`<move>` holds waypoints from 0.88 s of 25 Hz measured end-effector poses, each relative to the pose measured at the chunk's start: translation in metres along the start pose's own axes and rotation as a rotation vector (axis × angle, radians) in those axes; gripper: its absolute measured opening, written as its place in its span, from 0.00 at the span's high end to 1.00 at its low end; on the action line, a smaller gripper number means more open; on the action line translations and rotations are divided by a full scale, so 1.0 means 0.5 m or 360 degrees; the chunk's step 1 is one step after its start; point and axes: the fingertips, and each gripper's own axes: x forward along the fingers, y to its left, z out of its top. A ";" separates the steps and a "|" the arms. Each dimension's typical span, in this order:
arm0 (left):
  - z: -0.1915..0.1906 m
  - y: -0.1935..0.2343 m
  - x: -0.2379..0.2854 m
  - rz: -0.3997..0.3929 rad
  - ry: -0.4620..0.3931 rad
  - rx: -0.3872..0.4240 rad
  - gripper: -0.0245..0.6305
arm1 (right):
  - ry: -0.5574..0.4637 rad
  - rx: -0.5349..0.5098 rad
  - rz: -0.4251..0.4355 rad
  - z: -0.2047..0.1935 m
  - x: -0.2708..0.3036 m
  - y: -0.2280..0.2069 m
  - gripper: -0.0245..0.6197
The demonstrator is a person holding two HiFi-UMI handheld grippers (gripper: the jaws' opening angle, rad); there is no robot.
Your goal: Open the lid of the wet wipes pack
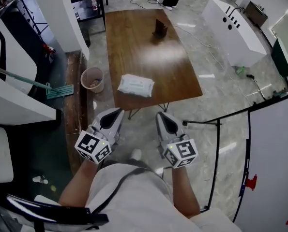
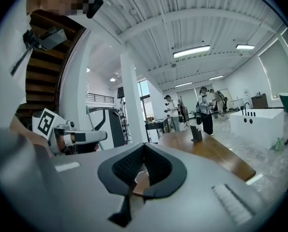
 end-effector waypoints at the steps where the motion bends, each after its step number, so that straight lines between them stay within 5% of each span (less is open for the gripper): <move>1: -0.001 -0.001 0.009 0.0007 0.0005 0.0000 0.95 | 0.0005 0.0003 0.0012 0.000 0.003 -0.009 0.95; 22: -0.031 0.083 0.072 0.0029 0.0131 0.0020 0.95 | 0.0032 0.0027 0.0029 -0.006 0.107 -0.061 0.95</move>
